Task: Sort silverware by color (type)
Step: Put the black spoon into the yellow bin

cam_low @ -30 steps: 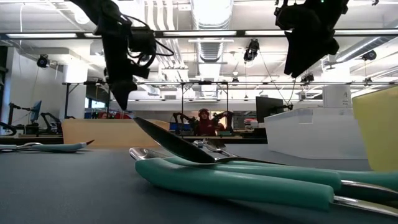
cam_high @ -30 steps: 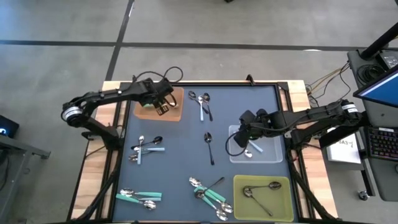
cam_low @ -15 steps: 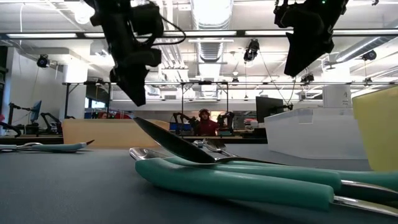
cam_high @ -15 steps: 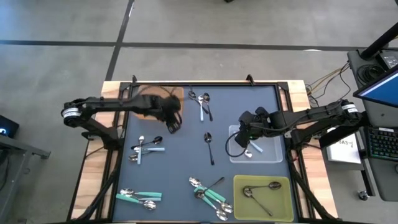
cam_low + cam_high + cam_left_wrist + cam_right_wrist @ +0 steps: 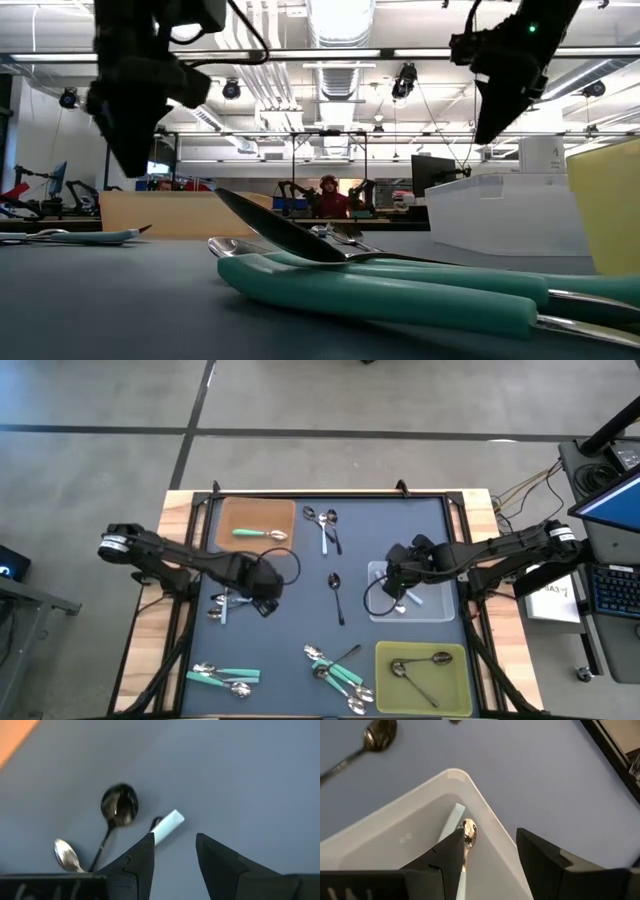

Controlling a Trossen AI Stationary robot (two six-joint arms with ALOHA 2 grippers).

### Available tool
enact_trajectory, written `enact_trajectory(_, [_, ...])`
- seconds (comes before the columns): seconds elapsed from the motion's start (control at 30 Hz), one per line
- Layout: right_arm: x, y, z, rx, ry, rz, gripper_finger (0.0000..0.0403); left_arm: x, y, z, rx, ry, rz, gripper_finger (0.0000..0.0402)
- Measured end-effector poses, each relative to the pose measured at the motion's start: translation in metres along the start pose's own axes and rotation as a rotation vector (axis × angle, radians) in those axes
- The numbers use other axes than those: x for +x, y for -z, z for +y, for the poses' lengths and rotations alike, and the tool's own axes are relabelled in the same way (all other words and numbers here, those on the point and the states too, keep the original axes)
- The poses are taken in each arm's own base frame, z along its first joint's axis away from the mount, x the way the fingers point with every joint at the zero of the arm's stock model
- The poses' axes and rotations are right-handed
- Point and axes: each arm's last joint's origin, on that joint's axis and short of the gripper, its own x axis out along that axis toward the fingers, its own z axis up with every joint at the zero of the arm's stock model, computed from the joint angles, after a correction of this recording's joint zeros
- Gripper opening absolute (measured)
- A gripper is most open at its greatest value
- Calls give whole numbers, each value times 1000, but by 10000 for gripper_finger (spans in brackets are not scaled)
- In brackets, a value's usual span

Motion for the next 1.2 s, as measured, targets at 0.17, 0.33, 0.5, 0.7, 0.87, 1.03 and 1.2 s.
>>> enact_trajectory(0.17, [2,2,0,-47,3,6,171,5,5,7,-172,-67,18,127])
enact_trajectory(0.33, [2,2,0,-54,-4,10,171,16,13,20,-266,-172,57,127])
enact_trajectory(0.5, [2,2,0,8,-5,11,171,30,22,29,-217,-214,103,127])
enact_trajectory(0.7, [2,1,1,111,-12,2,171,43,28,36,-128,-227,125,127])
enact_trajectory(0.87, [2,0,2,157,-19,-6,171,57,36,44,-120,-249,140,127])
enact_trajectory(1.03, [2,0,2,224,-23,-10,171,69,40,47,-101,-209,119,127])
enact_trajectory(1.2, [2,-2,3,255,-37,-24,171,72,39,49,-66,-202,109,127])
